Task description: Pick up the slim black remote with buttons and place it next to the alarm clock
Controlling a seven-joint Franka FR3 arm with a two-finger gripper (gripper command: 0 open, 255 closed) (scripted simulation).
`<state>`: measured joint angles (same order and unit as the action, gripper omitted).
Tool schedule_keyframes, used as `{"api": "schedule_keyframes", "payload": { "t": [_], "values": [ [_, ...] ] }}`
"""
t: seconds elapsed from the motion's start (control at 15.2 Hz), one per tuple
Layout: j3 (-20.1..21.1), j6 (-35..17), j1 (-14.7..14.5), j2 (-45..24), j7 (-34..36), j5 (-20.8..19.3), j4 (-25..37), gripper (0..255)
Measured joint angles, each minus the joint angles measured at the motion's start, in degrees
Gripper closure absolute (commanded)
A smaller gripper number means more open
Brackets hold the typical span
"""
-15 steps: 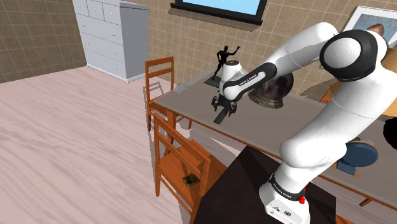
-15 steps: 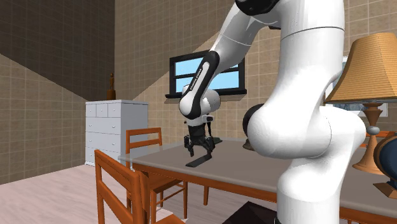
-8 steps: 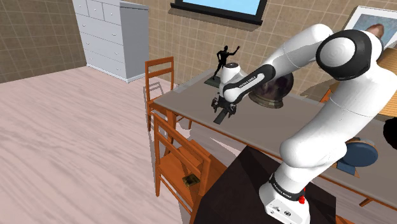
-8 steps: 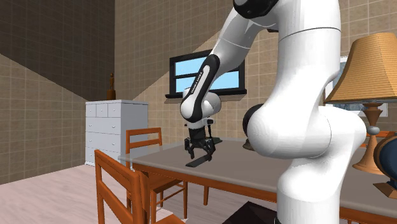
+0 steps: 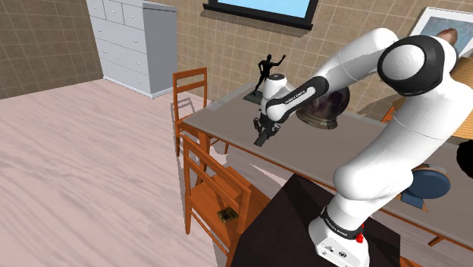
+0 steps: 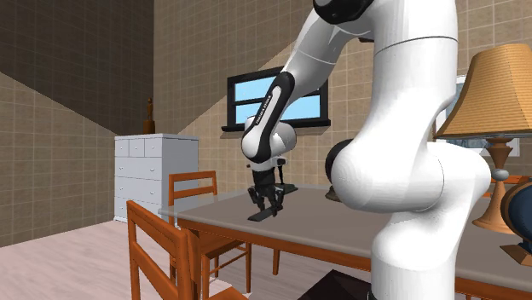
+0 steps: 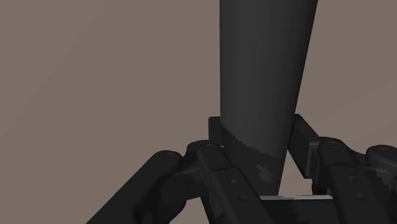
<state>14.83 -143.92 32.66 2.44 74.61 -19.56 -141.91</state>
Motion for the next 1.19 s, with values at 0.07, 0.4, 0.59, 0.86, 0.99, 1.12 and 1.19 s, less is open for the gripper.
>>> {"api": "schedule_keyframes", "payload": {
  "t": [0.07,0.4,0.59,0.86,0.99,1.12,1.19],
  "values": [
    [-0.03,0.04,0.02,0.08,-0.07,0.05,-0.07,255],
    [-0.02,1.22,-0.06,0.56,-0.54,0.68,0.05,255],
    [-0.11,3.12,-0.17,1.88,-1.93,2.01,0.65,255],
    [-0.14,6.23,-0.59,4.46,-3.73,4.07,1.45,255],
    [-0.21,7.78,-0.75,5.45,-4.51,4.85,2.13,255],
    [-0.31,9.3,-0.86,6.15,-5.25,5.49,3.03,255],
    [-0.39,10.04,-0.91,6.7,-5.66,5.85,3.28,255]
  ]
}}
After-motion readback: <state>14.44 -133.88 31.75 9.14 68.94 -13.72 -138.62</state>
